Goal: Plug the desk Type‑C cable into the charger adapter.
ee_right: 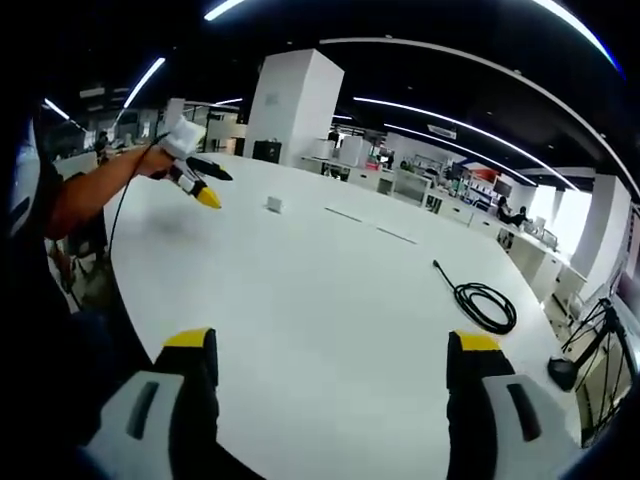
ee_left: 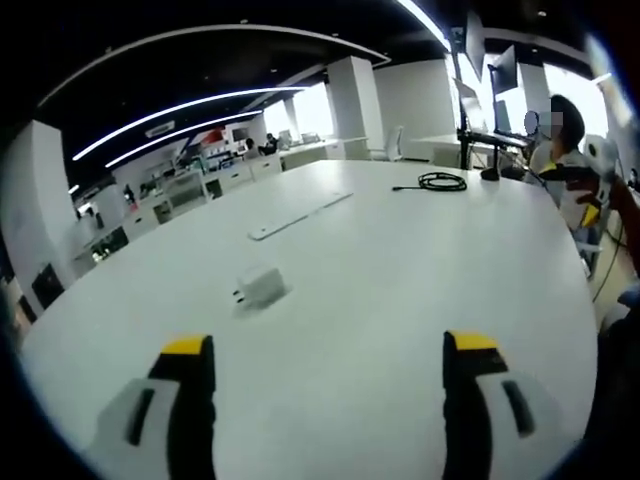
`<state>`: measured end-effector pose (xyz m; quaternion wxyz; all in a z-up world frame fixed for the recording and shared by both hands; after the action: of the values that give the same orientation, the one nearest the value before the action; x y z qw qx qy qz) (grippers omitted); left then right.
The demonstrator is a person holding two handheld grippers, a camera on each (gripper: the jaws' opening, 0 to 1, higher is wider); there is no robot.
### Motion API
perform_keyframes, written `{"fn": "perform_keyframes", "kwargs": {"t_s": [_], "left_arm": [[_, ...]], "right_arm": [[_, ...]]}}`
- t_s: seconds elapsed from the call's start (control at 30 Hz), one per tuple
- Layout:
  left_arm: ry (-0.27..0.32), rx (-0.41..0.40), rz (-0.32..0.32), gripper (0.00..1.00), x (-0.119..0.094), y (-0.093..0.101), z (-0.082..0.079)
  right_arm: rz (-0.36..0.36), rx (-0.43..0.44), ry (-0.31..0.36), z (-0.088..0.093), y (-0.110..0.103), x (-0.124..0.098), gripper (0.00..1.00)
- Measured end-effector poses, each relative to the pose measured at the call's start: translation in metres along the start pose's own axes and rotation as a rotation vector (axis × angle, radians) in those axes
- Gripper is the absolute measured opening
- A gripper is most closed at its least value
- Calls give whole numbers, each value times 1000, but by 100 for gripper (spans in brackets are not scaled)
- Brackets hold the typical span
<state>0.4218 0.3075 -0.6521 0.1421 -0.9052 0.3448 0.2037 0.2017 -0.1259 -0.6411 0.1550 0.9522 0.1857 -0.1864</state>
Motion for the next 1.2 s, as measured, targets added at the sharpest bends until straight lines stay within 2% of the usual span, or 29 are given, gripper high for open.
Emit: {"fn": "perform_keyframes", "kwargs": {"t_s": [0.23, 0.43, 0.67, 0.87, 1.2], "left_arm": [[-1, -4, 1, 95, 7, -5, -1], [-11, -14, 8, 94, 23, -12, -2], [-17, -18, 13, 94, 29, -14, 1], [-12, -36, 24, 93, 36, -21, -1], [-14, -42, 2, 90, 53, -39, -4]], "right_arm": [[0, 2, -2, 1, 1, 1, 96], [0, 11, -13, 5, 4, 6, 96], [-3, 15, -17, 6, 5, 11, 96], [-4, 16, -22, 7, 5, 14, 96], [-8, 13, -33, 6, 7, 20, 96]]}}
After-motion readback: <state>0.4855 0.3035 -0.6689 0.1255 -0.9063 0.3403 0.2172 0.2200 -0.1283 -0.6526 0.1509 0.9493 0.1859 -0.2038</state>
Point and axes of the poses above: the point that each gripper's makers call its tool centre point, and the gripper's own axes: x roughly forward along the fingers, y roughly to its right, z roughly out of its underside, the point moved 10 cm from there along -x, roughly backward along the fingers, and after that the axes turned 2 degrees about z, right-handed, at the moved point
